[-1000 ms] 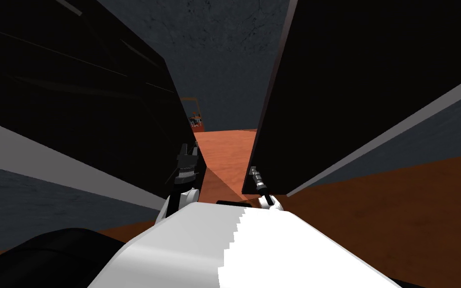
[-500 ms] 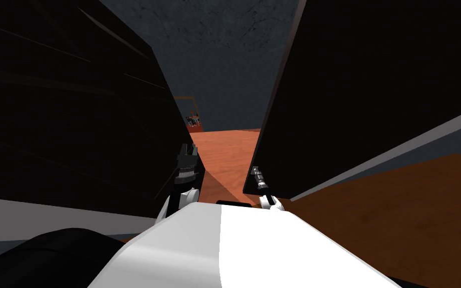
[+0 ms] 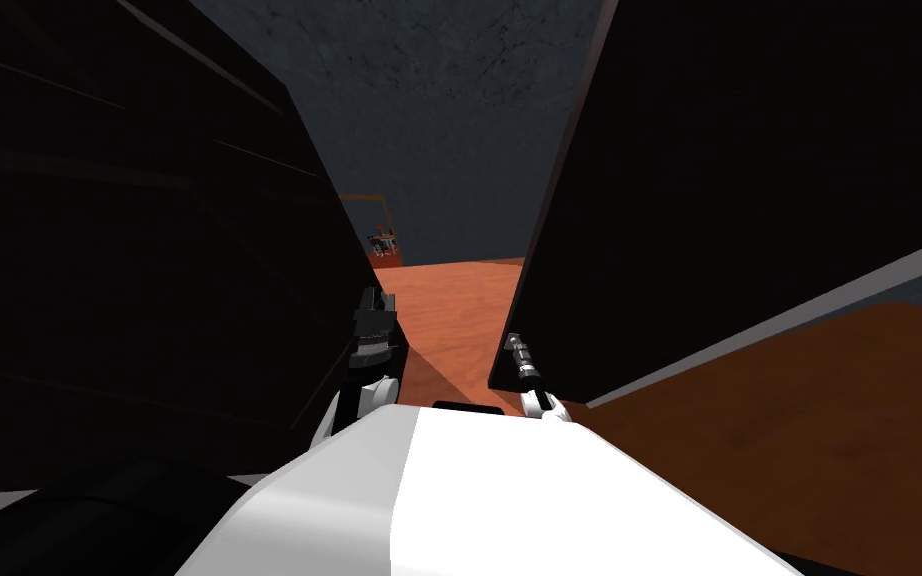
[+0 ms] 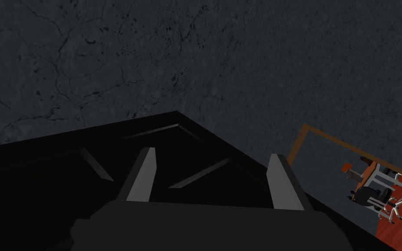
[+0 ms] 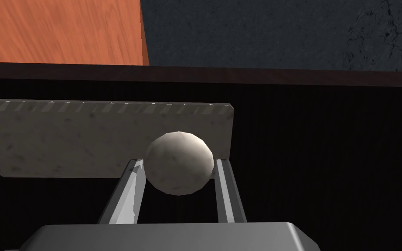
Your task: Push the door open
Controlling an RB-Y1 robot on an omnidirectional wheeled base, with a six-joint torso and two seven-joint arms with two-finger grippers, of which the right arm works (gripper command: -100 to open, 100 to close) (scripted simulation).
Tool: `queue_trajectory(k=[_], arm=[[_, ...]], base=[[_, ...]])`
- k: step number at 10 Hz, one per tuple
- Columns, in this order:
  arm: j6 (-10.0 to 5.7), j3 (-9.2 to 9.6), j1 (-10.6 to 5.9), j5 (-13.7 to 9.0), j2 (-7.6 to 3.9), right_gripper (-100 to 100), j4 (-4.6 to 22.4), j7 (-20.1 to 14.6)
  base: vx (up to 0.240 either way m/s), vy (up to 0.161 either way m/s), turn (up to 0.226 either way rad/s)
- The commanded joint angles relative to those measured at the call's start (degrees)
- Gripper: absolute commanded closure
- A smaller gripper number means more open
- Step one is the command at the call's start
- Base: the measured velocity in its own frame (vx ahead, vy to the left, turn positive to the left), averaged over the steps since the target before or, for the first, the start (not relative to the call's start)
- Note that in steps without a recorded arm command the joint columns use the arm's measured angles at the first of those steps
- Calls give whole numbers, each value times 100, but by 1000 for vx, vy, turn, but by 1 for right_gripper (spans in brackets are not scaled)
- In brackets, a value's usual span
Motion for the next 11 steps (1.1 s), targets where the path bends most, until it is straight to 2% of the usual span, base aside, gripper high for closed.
queue_trajectory(k=[1,2,3,5,6,11], arm=[[61,-51,59,-26,-61,100,-163,-8],[75,-157,58,-99,-65,100,-157,50],[75,-157,58,-99,-65,100,-157,50],[94,-296,57,-194,-69,100,-148,126],[136,-229,115,-153,-56,-100,-219,65],[157,-205,127,-137,-25,-100,-267,49]], base=[[72,27,-18],[128,38,-48],[110,50,-25],[145,65,-96],[-65,61,-46],[-209,73,-32]])
